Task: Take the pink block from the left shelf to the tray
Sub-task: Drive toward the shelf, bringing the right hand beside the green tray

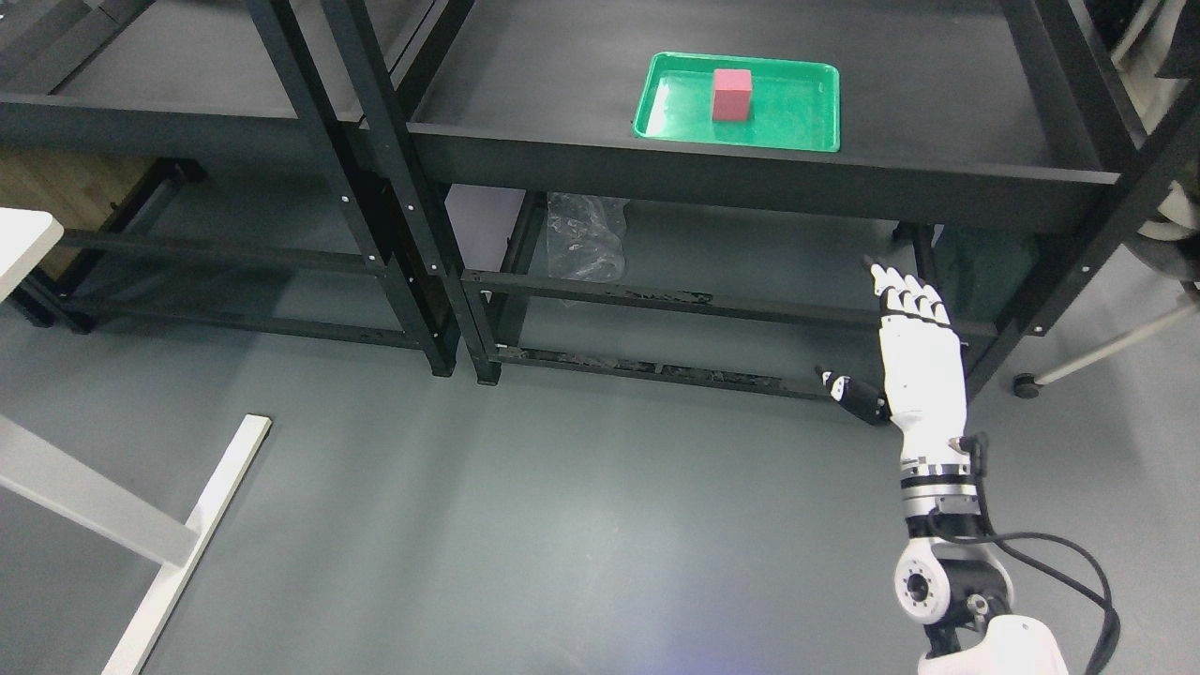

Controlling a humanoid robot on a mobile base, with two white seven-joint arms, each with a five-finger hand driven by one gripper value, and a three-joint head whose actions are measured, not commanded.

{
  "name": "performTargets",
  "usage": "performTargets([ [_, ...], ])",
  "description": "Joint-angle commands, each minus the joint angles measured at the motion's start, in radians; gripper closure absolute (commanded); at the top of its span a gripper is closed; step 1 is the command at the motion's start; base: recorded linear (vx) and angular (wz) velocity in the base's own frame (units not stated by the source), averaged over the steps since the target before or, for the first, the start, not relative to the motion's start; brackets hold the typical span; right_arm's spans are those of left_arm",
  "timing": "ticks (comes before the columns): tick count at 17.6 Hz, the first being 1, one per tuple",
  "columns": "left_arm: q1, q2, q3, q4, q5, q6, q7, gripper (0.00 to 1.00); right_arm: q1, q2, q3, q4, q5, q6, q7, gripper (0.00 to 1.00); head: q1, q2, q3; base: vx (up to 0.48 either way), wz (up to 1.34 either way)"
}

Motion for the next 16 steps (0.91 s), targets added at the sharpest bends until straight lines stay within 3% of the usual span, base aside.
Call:
performTargets([
  [1,0.02,0.017,0.0,-0.017,0.0,0.0,0.0,0.0,0.008,-0.017,0.024,-0.002,0.018,-0.004,-0.282,0.01,0.0,0.0,0.0,0.202,0.13],
  [16,0.02,0.017,0.0,-0.017,0.0,0.0,0.0,0.0,0.004,-0.017,0.027,-0.002,0.011,-0.057,-0.339,0.01,0.0,0.0,0.0,0.247,0.03],
])
